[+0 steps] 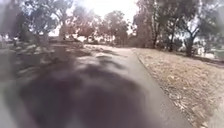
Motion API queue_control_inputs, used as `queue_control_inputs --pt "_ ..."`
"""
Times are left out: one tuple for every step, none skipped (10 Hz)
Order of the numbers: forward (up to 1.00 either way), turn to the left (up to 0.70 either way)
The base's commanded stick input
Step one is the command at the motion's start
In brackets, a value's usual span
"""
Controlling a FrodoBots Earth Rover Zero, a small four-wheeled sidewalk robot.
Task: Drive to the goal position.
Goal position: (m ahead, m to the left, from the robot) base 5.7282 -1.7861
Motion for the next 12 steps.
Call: queue_control_inputs --pt "0.7 -0.31" --pt "0.7 -0.33" --pt "0.7 -0.35" --pt "0.7 0.0" --pt "0.7 0.0" --pt "0.7 0.0" --pt "0.7 0.0" --pt "0.7 0.0" --pt "0.7 0.0" --pt "0.7 0.0" --pt "0.7 0.0" --pt "0.7 0.0"
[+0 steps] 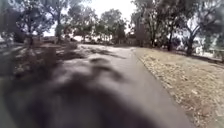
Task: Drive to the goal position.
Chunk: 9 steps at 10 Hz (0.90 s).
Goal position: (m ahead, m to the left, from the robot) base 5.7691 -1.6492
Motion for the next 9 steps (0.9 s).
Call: queue_control_inputs --pt "0.7 0.0" --pt "0.7 0.0" --pt "0.7 0.0" --pt "0.7 0.0" --pt "0.7 0.0" --pt "0.7 0.0" --pt "0.7 0.0" --pt "0.7 0.0" --pt "0.7 0.0"
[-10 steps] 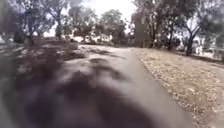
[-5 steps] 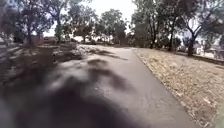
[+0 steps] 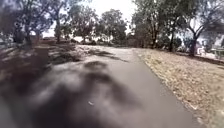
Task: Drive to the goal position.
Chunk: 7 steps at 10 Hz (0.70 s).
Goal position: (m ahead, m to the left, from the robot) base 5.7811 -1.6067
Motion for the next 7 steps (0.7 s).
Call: queue_control_inputs --pt "0.7 0.0" --pt "0.7 -0.27" --pt "0.7 -0.18" --pt "0.7 -0.08" --pt "0.7 -0.34" --pt "0.7 -0.33" --pt "0.7 -0.33"
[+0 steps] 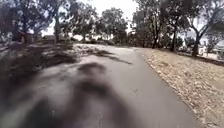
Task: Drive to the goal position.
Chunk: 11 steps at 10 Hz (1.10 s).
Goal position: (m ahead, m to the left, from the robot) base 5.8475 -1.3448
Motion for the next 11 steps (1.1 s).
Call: queue_control_inputs --pt "0.7 -0.32" --pt "0.7 0.0" --pt "0.7 0.0" --pt "0.7 0.0" --pt "0.7 0.0" --pt "0.7 0.0" --pt "0.7 0.0" --pt "0.7 0.0" --pt "0.7 0.0" --pt "0.7 0.0" --pt "0.7 0.0"
